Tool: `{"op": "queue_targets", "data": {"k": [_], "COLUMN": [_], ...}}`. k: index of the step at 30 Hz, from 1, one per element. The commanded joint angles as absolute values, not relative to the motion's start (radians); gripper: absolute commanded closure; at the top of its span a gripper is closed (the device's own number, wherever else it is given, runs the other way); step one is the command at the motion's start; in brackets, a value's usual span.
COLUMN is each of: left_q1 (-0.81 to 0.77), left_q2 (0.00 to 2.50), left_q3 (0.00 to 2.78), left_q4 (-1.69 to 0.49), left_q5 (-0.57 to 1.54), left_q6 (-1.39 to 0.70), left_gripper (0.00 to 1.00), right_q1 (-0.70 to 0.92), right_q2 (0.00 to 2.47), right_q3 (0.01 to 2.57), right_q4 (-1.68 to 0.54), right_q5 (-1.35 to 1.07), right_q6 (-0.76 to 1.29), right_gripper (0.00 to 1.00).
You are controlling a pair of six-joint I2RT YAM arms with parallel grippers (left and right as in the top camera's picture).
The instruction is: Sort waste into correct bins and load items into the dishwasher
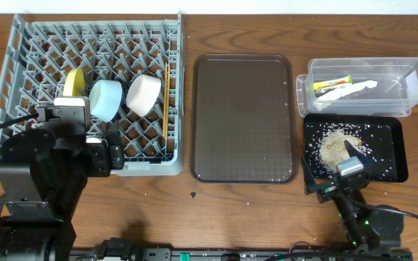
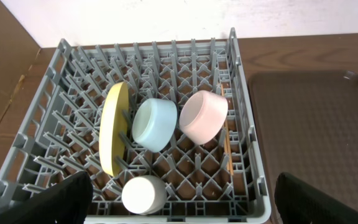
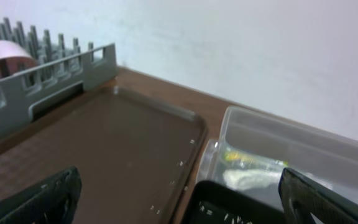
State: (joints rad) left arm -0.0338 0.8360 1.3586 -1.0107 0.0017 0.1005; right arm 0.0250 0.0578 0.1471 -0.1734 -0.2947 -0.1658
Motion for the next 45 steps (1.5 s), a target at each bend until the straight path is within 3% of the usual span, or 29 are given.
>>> {"op": "queue_targets", "data": {"k": [1, 6, 37, 40, 45], "left_q1": [-0.036, -0.036, -0.037, -0.037, -0.037], "left_q2": [0.837, 0.837, 0.777, 0.711, 0.552], "left_q3": [1.372, 1.372, 1.330, 1.231, 0.922], "left_q4": [-1.010, -1.010, -1.001, -0.934, -0.610], "left_q5": [0.012, 0.012, -0.026, -0.027, -0.027], "left_q6": [0.088, 0.088, 0.114, 0.097, 0.053], "left_gripper": [0.07, 0.06, 0.06, 0.06, 0.06], "right_q1": [0.012, 0.012, 0.012, 0.012, 0.012], "right_q2": [0.004, 0.005, 0.009, 0.009, 0.009], "right_q3": [0.058, 0.005, 0.006, 0.006, 0.006], "right_q4": [-0.084, 0.008, -0.049, -0.049, -0.049], "right_q5": [-0.289, -0.288, -0.288, -0.289, -0.288], "right_q6": [-0.181, -0.181, -0.181, -0.181, -0.181], "right_gripper": [0.01, 0.01, 0.01, 0.01, 0.01]}}
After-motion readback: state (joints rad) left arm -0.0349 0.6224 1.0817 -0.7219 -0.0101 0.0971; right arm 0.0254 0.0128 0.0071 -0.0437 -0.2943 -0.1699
